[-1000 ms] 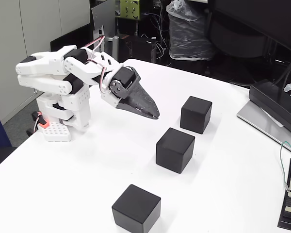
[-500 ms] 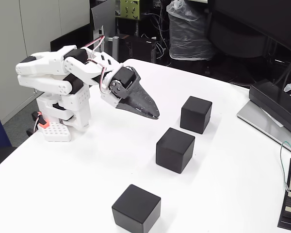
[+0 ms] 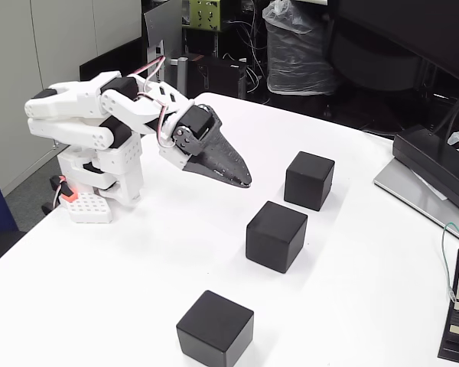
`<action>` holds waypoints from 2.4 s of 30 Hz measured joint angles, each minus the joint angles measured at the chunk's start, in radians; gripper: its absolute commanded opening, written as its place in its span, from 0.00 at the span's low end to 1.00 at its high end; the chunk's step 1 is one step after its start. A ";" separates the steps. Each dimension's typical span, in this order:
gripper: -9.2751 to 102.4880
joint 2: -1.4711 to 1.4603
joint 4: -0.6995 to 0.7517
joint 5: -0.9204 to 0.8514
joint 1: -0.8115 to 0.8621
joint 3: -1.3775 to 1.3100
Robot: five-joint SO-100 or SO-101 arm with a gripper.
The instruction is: Stack the 3 blocks
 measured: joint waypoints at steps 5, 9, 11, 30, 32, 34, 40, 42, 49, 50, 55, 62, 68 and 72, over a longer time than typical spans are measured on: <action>0.08 0.000 0.000 0.000 0.000 0.000; 0.08 0.000 0.000 0.000 0.000 0.000; 0.08 0.000 0.000 0.000 0.000 0.000; 0.08 0.000 0.000 0.006 0.000 0.000; 0.08 0.000 0.000 0.009 0.000 0.000; 0.08 0.000 0.000 0.009 0.000 0.000; 0.08 0.000 0.000 0.009 0.000 0.000; 0.08 0.000 0.000 0.009 0.000 0.000; 0.09 -0.002 0.000 0.009 0.000 0.000; 0.09 -0.002 0.000 0.009 0.000 0.000; 0.09 -0.002 0.029 0.009 0.000 0.000; 0.09 -0.002 0.222 -0.067 0.000 -0.140; 0.18 -0.002 0.336 -0.083 0.000 -0.356; 0.27 0.000 0.402 -0.130 -0.008 -0.457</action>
